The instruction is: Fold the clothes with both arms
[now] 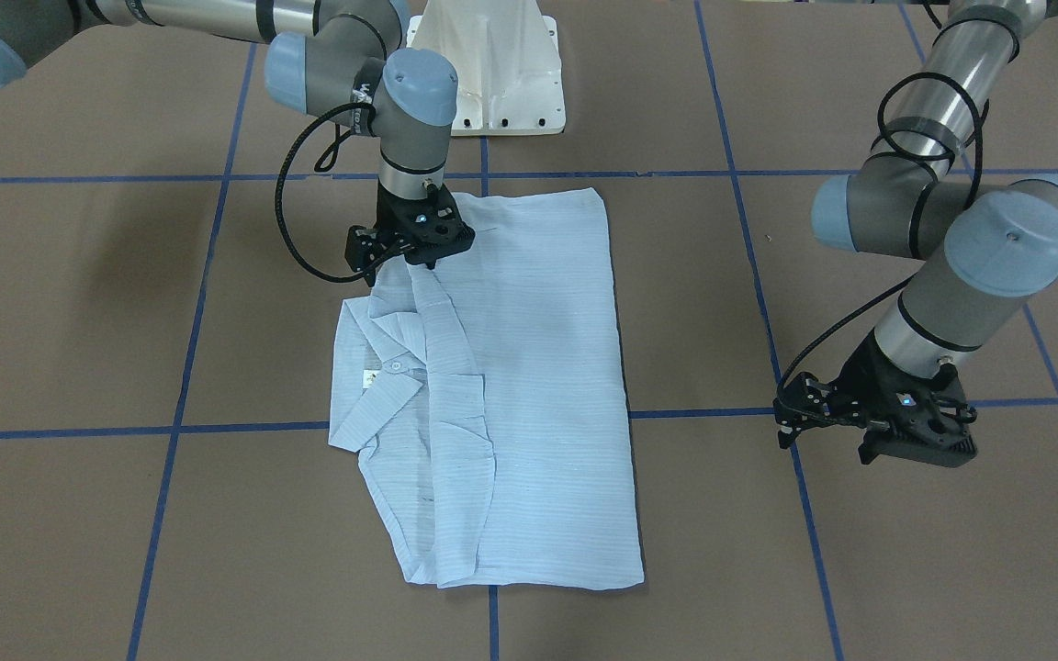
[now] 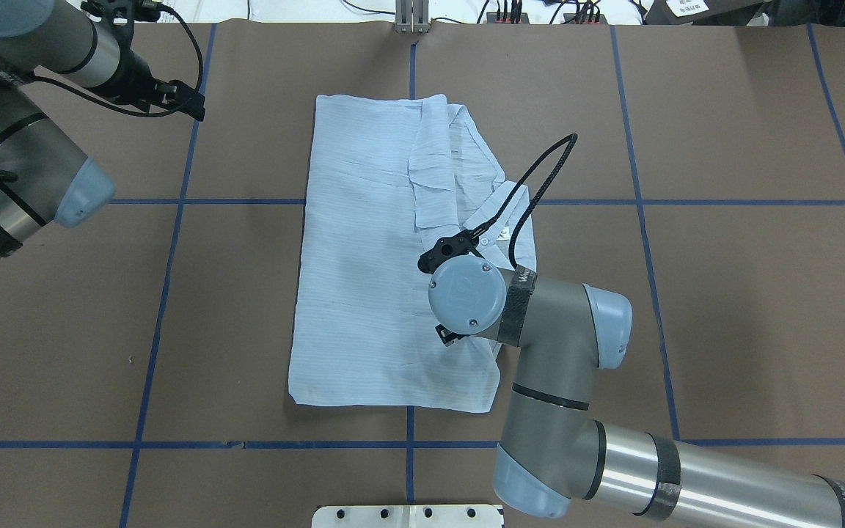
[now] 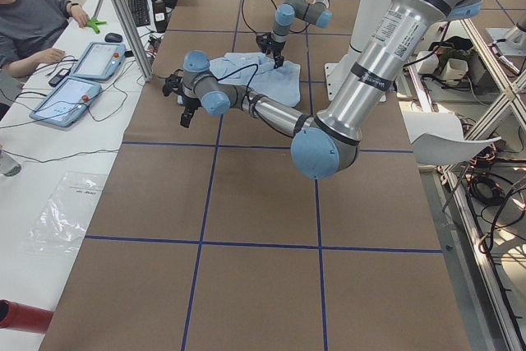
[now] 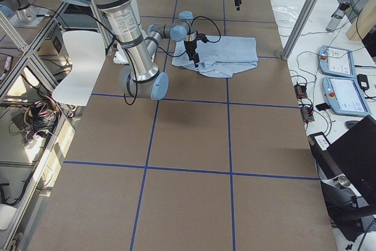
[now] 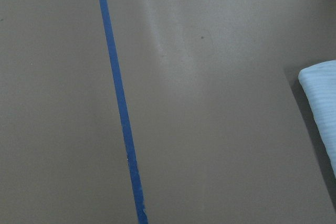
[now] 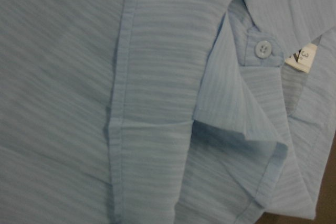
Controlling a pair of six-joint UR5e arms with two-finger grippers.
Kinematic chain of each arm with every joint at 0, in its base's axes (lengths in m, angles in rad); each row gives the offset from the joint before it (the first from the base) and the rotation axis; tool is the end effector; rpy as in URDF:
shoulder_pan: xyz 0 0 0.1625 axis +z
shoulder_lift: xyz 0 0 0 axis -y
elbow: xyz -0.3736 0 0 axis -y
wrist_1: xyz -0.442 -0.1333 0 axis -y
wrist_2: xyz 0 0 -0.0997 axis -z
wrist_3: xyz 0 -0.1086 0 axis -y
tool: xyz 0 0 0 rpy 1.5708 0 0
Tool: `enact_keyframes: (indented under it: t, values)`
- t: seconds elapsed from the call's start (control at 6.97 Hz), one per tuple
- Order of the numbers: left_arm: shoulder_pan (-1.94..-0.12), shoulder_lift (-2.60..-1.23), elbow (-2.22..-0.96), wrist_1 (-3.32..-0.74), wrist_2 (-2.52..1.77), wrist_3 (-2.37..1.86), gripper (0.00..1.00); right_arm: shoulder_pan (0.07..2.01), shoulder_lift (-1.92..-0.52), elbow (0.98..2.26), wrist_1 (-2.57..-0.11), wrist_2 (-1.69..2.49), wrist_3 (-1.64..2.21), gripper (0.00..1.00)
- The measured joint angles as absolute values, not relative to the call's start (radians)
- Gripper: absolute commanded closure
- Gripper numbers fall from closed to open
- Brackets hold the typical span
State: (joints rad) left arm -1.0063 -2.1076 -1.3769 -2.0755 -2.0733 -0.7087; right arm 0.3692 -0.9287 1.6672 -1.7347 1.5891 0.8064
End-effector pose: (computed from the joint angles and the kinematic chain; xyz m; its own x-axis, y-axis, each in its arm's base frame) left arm 0.3300 -0.6725 0.3232 0.6459 0.2237 -0.7299 0.0874 0.9282 0.3617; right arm -0.5992 -0.3727 0.2011 0.8084 -0.4292 0.4029 0.2881 0.8853 0.3651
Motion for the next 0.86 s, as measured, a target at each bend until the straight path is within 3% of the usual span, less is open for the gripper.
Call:
enact_keyframes:
  t: [0.43,0.86]
  values:
    - [-1.006,-2.108,-1.377,-2.076,-2.073,-0.709,0.00,0.425,-0.975,1.706,-1.801,1.584,0.736,0.00]
    - [-1.007,-2.107,-1.384,-2.076,-2.077,-0.709,0.00,0.487,-1.146,1.837,-1.799,1.585,0.612,0.00]
